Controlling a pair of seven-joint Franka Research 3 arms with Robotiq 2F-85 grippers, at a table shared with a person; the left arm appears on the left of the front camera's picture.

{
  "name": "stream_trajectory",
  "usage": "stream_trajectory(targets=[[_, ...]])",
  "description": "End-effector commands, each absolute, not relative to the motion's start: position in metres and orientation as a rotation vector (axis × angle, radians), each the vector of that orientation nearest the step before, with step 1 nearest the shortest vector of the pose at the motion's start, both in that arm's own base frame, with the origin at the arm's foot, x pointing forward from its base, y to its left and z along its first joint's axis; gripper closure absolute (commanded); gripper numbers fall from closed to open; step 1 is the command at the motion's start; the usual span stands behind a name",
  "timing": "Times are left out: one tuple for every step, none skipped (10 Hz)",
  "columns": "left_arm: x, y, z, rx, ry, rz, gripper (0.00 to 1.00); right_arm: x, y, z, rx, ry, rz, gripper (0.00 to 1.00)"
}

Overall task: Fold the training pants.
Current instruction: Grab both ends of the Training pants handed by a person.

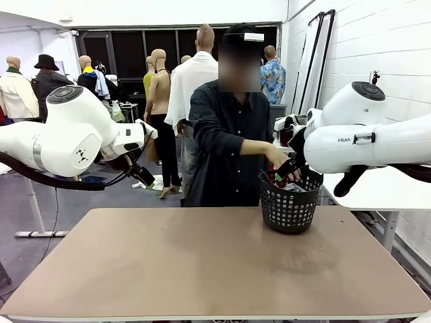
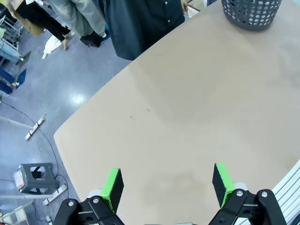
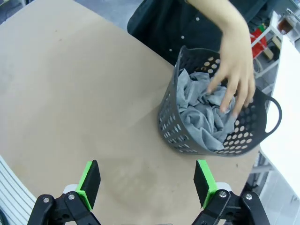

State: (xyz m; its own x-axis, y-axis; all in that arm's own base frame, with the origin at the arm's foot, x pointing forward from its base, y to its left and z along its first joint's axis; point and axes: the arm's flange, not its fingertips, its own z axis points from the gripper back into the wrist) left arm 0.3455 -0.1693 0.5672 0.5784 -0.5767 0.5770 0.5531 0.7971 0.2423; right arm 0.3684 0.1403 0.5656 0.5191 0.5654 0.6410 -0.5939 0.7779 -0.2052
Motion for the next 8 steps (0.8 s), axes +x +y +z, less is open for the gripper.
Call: stream_trajectory(targets=[[0.3465,-0.1681,0.5671,0.040,-0.688,-0.668,0.00,0.3688,0.1395,0.5656,0.046,-0.753,0.695,0.00],[0.3465,-0.1681,0.5671,0.040,-0.688,-0.668,0.00,0.3688,0.1395,0.5656,0.046,-0.753,0.695,0.00],[0.3465,-0.1681,0.5671,0.040,-0.688,-0.668,0.00,0.3688,0.1395,0.5656,0.046,-0.753,0.695,0.00],[0.3465,-0.1681,0.5671,0.040,-0.688,-0.668,0.00,0.3688,0.1395,0.5656,0.046,-0.753,0.695,0.00],[0.3465,-0.1681,0.5671,0.040,-0.688,-0.668,0.00,0.3688,0.1395,0.5656,0.046,-0.753,0.695,0.00],[0.3465,-0.1681,0.5671,0.040,-0.688,-0.668,0.00,0.3688,0.1395,0.5656,0.046,-0.753,0.695,0.00],[0.3465,-0.1681,0.5671,0.040,-0.688,-0.668,0.00,0.3688,0.1395,0.5656,0.046,-0.753,0.695,0.00],[0.3465,-0.1681,0.5671,0.040,-0.688,-0.668,0.00,0.3688,0.1395,0.5656,0.046,-0.753,0.695,0.00]])
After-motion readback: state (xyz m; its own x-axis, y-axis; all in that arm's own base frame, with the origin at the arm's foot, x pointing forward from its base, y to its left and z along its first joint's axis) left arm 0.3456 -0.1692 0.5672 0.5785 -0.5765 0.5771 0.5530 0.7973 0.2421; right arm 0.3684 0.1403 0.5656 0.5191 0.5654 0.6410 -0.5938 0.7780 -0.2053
